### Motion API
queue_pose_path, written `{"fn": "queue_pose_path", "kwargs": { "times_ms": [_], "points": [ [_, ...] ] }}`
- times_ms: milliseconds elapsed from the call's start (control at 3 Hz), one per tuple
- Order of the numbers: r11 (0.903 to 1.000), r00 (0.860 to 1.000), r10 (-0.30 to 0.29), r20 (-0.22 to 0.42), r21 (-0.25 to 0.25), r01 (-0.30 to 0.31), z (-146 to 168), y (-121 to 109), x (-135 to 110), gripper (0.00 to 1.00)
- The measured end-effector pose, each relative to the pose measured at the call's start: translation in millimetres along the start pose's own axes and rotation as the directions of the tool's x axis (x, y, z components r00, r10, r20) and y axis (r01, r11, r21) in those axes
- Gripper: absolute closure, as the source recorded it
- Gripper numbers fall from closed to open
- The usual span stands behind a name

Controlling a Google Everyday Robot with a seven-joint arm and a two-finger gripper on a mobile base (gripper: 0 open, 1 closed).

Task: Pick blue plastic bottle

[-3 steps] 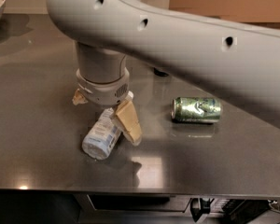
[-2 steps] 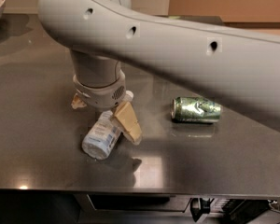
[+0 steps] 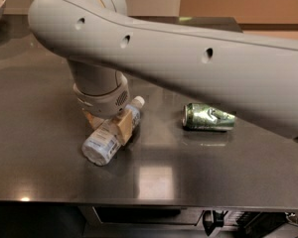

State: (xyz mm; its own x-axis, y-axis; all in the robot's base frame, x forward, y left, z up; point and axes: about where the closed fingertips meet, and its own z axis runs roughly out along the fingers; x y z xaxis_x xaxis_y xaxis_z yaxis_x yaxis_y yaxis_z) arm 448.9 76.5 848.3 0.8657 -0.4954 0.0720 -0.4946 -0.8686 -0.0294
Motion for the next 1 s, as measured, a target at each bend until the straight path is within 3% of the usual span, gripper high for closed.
{"fn": "queue_pose_path", "kwargs": {
  "times_ms": [667, 1000],
  "points": [
    [0.9993, 1.000, -0.009, 0.012, 0.037, 0.008, -28.7, -4.6, 3.5, 0.96],
    [0.9975, 1.000, -0.027, 0.008, 0.065, 0.026, -58.1, -4.0, 4.5, 1.00]
  ]
}}
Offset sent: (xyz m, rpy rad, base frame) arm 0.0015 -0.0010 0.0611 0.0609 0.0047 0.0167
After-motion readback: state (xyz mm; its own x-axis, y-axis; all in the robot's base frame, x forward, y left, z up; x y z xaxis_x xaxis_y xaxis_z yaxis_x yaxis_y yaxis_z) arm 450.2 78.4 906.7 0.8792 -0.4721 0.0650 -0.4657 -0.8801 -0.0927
